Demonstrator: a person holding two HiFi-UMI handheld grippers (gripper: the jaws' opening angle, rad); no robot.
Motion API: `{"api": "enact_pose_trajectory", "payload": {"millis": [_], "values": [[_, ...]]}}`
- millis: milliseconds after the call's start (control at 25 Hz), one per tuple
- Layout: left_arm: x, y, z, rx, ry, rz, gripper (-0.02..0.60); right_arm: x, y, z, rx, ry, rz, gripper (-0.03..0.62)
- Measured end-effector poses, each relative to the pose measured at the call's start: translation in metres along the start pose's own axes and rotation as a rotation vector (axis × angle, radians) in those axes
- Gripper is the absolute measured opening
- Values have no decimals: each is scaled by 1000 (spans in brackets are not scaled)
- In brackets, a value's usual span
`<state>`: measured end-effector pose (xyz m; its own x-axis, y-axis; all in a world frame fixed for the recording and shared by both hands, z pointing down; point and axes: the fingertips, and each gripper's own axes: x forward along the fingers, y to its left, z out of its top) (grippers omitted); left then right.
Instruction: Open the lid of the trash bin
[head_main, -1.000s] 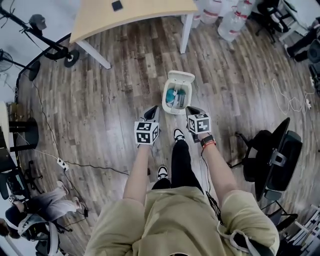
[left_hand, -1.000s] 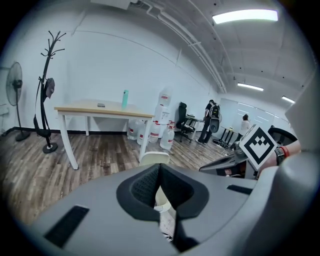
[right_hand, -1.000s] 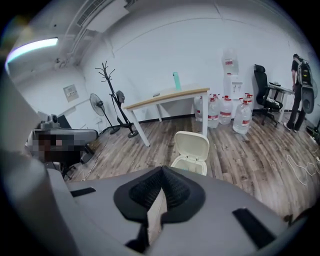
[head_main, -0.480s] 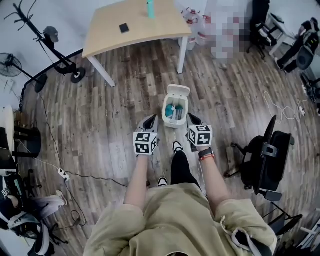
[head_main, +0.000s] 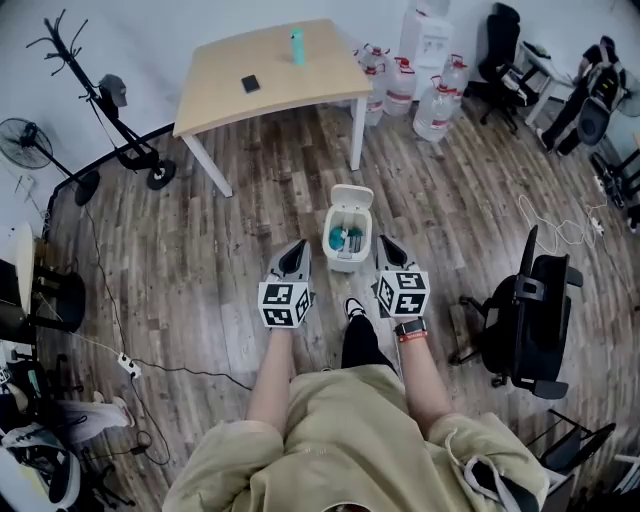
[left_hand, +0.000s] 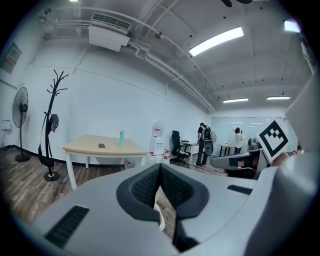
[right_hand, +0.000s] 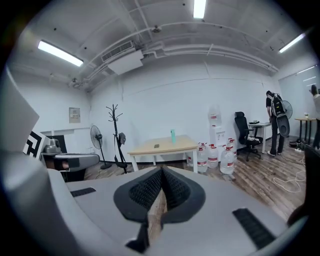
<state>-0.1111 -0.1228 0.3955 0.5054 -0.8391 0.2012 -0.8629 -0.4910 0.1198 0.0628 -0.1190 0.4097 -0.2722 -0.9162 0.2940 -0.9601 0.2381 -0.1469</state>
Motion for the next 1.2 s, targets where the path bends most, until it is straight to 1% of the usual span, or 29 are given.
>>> {"api": "enact_pose_trajectory", "payload": {"millis": [80,240,400,640,760,1200], "values": [[-13,-10,8,6,-17,-7,23,-18,6,7,4,-25,-2,12],[-31,-28,17,56,-43,-11,23,-46,17,15,7,-59,4,12],[-46,-38,16,61,-62,-9,23,-65,26,13,-1,-75,3,12],[-55,-45,19,80,-63,-2,23,-76,30,10,3,-67,6,12],[-56,-46,19,85,-60,-2,23,-79,27,7,-18,-58,-5,12],[-45,-54,4,81,-26,-2,23,-79,17,-4,-4,-40,9,12]]}}
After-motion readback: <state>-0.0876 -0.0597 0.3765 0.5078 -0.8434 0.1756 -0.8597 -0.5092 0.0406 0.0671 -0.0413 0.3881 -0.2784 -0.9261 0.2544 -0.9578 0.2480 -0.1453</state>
